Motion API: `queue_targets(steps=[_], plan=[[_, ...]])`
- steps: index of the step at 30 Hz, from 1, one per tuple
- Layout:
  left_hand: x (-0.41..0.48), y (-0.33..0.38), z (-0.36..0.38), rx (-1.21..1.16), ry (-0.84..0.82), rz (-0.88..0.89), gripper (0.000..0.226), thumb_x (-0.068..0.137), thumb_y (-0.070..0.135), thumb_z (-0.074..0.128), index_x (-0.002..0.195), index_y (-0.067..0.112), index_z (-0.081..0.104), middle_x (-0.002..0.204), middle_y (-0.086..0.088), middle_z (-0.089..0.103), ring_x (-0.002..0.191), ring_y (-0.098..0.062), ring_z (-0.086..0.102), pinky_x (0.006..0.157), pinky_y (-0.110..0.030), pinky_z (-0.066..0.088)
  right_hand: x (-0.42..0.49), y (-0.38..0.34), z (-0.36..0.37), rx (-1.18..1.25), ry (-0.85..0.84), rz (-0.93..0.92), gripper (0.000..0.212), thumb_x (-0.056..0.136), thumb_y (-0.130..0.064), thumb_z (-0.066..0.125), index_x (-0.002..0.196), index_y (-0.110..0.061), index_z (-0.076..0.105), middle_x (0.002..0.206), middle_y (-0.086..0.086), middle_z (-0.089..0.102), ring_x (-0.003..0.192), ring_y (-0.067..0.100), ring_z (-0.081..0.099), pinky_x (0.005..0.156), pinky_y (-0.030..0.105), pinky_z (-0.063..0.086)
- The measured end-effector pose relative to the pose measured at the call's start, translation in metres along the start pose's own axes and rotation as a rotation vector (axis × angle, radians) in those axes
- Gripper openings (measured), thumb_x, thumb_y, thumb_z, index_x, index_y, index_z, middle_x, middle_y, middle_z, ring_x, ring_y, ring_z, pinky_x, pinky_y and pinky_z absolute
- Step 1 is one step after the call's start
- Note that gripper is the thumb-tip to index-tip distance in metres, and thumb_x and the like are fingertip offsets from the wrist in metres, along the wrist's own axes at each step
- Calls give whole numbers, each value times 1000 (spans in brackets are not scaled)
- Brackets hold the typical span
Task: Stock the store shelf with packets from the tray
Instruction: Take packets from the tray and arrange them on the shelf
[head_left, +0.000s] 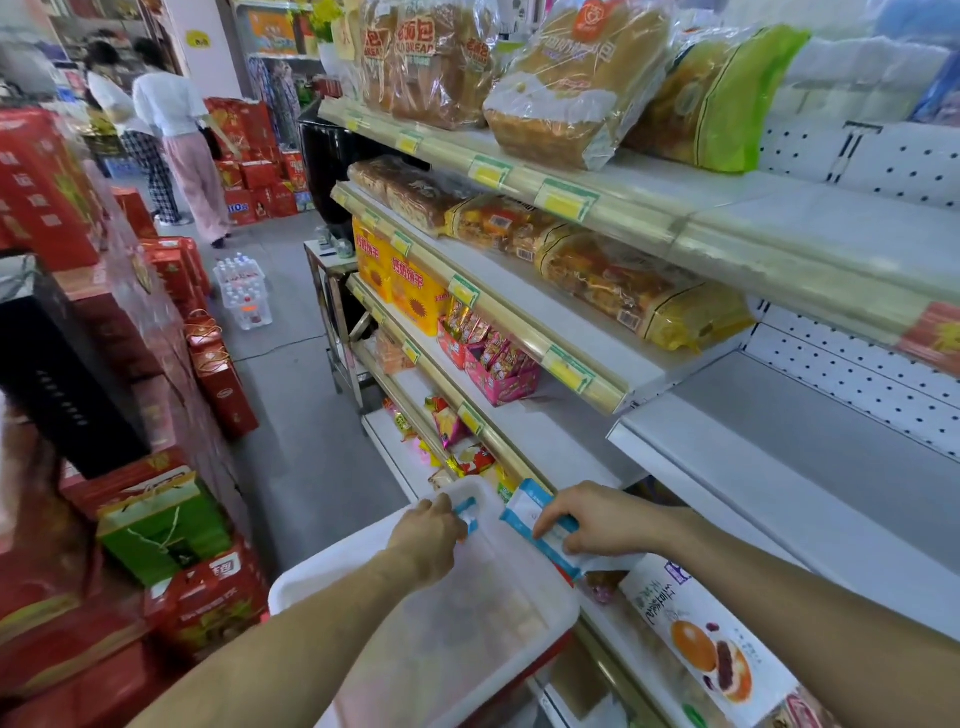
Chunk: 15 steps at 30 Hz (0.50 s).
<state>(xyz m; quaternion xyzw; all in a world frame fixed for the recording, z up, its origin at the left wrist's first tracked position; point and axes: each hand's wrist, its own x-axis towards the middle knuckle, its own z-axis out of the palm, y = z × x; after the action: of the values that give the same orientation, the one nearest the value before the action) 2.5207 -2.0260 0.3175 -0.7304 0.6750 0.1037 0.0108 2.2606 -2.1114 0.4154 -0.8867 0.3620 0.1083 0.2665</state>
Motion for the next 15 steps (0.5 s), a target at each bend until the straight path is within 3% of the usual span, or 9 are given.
queue_targets(steps=[8,12,15], plan=[[-2,-3,10,286,-109,112,43,102,20,58,143,32,59,139,-4,57,132,-31,49,118,-40,38,3,-9,-2,-47,-16,-27,43,94,-18,66,129,-42,68,138,-7,55,114,11,56,92,27,54],[-2,-9,-5,341,-191,159,44,100,12,55,143,22,58,131,-9,62,126,-33,54,107,-43,50,6,-10,-4,-51,-8,-51,41,94,-21,65,128,-43,67,135,-9,56,113,10,56,95,30,52],[-5,-10,-35,313,-183,170,45,97,9,54,137,27,60,127,-7,64,120,-31,57,96,-45,55,8,-12,-11,-69,-3,-72,40,94,-23,63,127,-46,65,130,-14,56,107,4,53,92,27,48]])
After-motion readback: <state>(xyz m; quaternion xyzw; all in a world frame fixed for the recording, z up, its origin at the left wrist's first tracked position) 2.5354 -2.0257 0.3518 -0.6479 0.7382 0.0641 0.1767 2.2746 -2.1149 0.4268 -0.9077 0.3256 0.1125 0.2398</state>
